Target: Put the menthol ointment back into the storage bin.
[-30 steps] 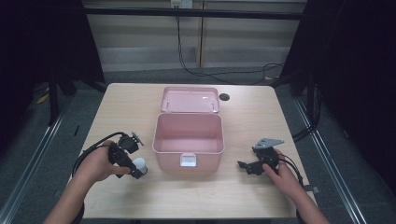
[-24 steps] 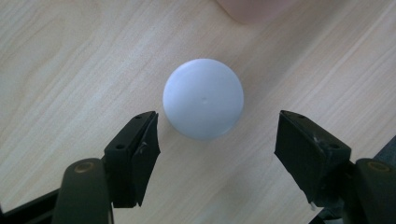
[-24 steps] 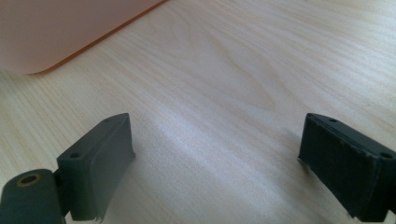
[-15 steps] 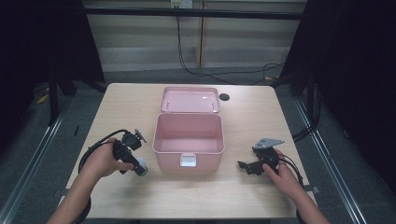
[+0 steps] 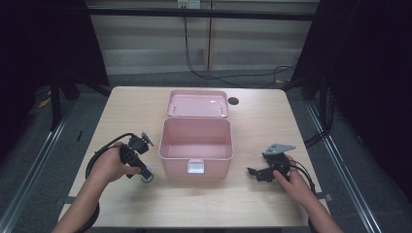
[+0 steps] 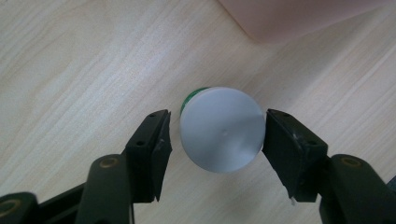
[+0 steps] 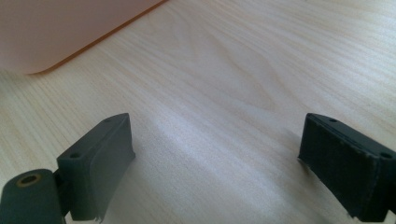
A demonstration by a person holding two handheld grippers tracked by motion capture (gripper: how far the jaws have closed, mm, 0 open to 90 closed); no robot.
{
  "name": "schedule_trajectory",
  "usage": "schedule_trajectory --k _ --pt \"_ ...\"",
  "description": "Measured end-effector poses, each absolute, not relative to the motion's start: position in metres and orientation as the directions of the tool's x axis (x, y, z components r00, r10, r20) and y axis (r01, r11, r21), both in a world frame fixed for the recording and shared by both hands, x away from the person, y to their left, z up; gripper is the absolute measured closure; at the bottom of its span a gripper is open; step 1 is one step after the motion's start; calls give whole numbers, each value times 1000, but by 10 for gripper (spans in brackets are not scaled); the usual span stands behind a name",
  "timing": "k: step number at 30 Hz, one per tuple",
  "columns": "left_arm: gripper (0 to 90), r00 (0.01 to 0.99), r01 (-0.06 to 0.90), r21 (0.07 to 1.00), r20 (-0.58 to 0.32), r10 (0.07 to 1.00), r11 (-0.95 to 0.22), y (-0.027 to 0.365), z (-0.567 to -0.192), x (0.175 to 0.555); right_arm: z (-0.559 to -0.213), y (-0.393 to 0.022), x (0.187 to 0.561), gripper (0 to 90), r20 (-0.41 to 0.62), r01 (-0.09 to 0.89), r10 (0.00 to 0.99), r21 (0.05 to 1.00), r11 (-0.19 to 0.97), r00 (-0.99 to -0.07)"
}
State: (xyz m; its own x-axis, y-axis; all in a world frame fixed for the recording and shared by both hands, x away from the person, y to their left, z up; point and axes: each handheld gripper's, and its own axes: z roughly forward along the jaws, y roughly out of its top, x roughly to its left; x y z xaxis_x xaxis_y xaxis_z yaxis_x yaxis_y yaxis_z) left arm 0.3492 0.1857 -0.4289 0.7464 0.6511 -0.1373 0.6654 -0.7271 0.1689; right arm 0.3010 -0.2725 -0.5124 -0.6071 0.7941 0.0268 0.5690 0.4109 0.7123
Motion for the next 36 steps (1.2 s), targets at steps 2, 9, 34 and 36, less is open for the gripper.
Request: schedule_trajectory --k 2,9,34,36 --pt "435 744 668 166 -137 654 -726 186 -428 350 -512 -272 301 92 27 569 794 712 411 -607" --pt "492 733 680 162 -148 664 -715 185 -427 350 -512 -272 301 92 27 569 794 712 411 -607" --pt "499 702 712 115 -144 698 -693 195 -386 352 -512 -272 301 92 27 569 794 712 410 -607" --pt "499 700 714 109 -146 699 -691 194 -380 352 -512 -272 301 92 27 569 794 712 411 -607"
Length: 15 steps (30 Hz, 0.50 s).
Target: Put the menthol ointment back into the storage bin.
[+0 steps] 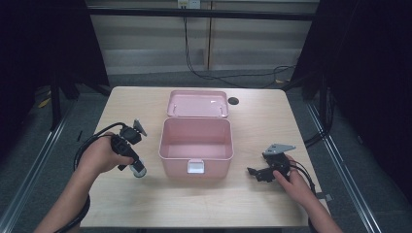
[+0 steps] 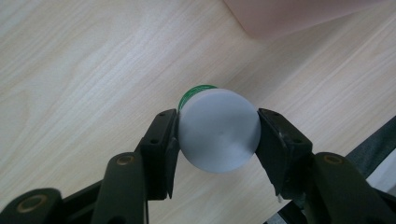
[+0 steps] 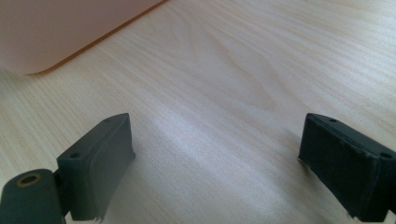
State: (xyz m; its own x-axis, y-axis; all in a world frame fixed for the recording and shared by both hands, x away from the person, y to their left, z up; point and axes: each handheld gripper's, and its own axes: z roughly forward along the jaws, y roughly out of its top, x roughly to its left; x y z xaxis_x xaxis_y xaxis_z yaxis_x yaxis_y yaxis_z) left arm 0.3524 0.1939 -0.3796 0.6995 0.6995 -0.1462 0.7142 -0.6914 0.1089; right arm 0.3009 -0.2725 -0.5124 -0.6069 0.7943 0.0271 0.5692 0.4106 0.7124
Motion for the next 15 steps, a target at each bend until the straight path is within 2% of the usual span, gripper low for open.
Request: schedule_trajectory --k 15 --pt "499 709 703 85 -156 688 -706 181 -350 360 -512 -272 301 92 25 567 794 714 410 -607"
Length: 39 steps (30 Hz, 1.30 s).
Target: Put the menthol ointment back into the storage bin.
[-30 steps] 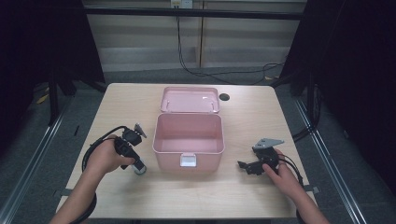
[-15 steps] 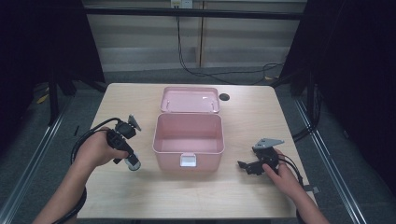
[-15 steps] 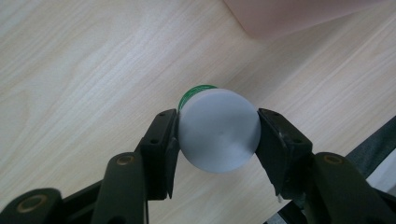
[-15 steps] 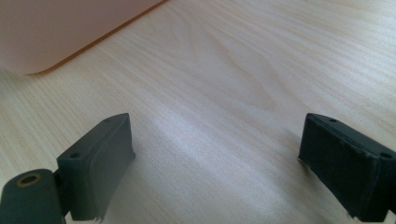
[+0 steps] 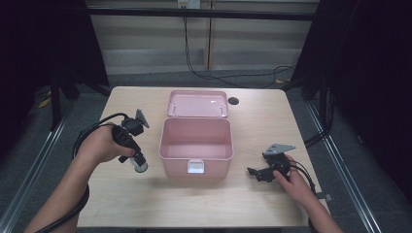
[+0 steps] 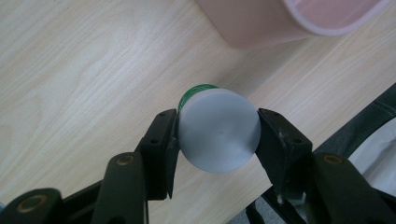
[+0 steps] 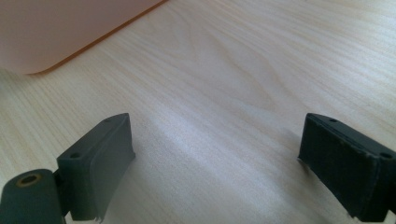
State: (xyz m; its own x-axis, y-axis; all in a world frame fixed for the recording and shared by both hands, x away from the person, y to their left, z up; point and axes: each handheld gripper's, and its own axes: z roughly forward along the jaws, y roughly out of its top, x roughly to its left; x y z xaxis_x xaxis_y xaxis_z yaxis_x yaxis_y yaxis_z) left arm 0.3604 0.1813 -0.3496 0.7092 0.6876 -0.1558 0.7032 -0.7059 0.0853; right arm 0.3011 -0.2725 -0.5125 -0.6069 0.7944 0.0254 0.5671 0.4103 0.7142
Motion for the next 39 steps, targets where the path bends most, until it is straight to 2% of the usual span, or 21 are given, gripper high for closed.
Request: schedule_trajectory --k 12,39 --pt "499 718 693 69 -156 678 -718 170 -329 367 -512 -272 301 92 26 567 795 714 410 -607" --pt "499 754 657 133 -129 645 -742 141 -274 380 -512 -273 301 92 26 568 794 713 411 -607"
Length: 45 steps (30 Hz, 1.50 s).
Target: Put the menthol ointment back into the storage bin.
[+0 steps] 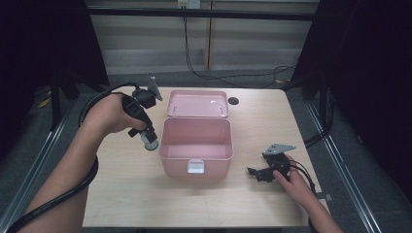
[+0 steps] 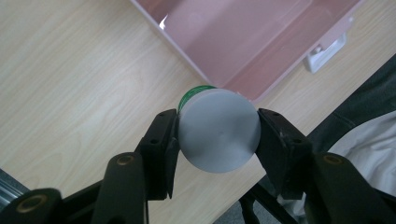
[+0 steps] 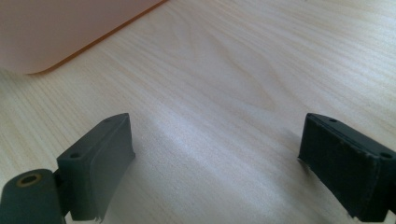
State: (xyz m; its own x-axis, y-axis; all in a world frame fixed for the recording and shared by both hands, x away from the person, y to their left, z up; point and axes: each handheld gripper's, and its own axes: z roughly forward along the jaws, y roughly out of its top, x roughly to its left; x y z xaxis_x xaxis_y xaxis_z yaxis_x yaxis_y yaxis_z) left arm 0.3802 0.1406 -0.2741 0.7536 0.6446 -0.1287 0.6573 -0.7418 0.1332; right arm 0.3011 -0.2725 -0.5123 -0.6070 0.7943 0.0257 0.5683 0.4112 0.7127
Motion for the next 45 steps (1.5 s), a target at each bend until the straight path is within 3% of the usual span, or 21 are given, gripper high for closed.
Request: schedule_trajectory --k 19,45 --pt "499 778 628 159 -124 615 -762 114 -250 393 -512 -272 301 92 26 568 794 713 411 -607" --pt "499 794 608 155 -118 596 -779 67 -257 407 -512 -273 301 92 24 567 793 712 414 -609"
